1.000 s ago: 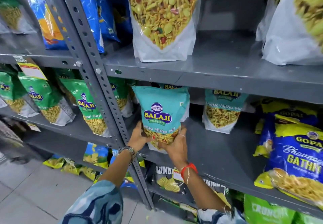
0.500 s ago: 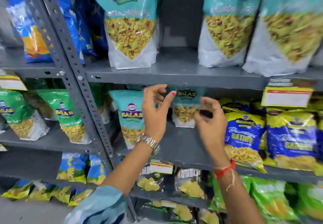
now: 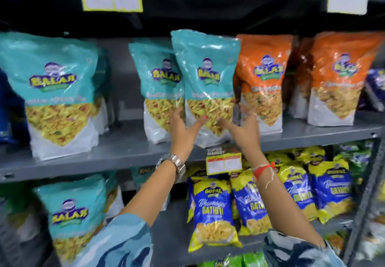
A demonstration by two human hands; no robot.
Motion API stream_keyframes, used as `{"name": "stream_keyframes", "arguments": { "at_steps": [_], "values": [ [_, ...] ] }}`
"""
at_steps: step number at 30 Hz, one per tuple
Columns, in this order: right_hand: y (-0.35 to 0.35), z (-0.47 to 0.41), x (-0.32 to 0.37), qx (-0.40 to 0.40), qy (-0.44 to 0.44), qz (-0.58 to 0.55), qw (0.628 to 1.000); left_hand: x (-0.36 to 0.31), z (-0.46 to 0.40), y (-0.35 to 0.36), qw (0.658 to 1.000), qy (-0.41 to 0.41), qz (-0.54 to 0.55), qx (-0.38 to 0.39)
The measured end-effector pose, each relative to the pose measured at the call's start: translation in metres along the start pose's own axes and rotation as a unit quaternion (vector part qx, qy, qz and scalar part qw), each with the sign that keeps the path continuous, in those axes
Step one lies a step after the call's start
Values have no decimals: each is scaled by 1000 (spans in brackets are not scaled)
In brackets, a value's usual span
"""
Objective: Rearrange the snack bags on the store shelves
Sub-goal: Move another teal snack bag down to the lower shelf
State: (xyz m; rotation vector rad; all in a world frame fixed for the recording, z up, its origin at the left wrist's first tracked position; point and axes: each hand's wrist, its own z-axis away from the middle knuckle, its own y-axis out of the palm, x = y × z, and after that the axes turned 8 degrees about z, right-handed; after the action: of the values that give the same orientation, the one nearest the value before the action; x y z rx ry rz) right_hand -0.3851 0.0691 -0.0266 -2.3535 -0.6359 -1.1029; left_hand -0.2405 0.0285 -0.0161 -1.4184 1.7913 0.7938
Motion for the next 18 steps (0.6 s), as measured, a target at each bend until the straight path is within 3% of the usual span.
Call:
{"name": "stream_keyframes", "arguments": {
  "at_steps": [3, 7, 14, 18],
  "values": [
    [-2, -18, -7, 100, 20, -50, 994, -3, -7, 17, 998, -9, 47, -51],
    [-2, -26, -13, 179, 37, -91, 979, -4, -17, 31, 996, -44, 55, -55],
    [6, -25, -8, 110, 54, -43, 992, -8, -13, 38, 990, -67, 89, -86],
    [-3, -14, 7, 89, 37, -39, 995, -19, -4, 31, 988, -37, 109, -100]
  ]
}}
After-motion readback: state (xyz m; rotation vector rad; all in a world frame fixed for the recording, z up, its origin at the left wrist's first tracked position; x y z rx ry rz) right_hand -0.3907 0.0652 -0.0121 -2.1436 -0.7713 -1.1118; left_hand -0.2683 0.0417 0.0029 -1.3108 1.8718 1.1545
